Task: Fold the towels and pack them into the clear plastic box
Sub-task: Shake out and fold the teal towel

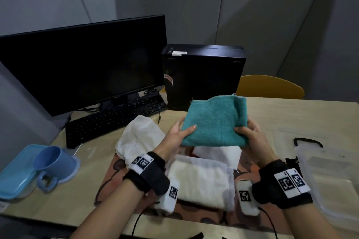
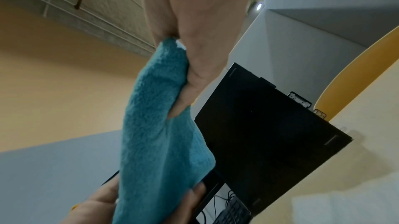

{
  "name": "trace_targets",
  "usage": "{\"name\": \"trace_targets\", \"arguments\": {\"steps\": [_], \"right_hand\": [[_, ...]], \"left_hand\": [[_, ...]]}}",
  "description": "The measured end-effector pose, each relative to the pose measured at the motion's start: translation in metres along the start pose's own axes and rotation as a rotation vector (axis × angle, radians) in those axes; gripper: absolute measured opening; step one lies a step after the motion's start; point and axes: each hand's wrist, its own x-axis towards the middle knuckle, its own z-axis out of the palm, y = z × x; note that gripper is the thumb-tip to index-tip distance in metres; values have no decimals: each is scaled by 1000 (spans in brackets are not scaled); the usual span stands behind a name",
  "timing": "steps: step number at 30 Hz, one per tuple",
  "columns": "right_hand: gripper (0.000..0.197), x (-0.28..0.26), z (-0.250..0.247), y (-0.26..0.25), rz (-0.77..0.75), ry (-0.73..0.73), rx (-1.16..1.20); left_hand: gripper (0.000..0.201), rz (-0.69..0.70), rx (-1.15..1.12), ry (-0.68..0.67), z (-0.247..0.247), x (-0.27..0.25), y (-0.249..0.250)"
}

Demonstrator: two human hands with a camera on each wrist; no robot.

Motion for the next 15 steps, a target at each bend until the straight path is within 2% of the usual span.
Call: {"name": "trace_targets", "arguments": {"steps": [3, 5, 10, 12, 15], "right_hand": [[38, 5, -15, 2, -54, 94, 4], [38, 9, -30, 14, -13, 198, -52], [29, 19, -71, 74, 305, 361, -405], [20, 23, -84, 93, 413, 411, -489], [32, 29, -97, 106, 448, 457, -532]], "left_hand": [[72, 91, 59, -18, 12, 18, 18], [77, 88, 120, -32, 18, 31, 15], [86, -179, 398, 25, 24, 60, -42], [88, -226, 517, 75, 22, 71, -65], [86, -231, 494, 85, 22, 76, -66]]}}
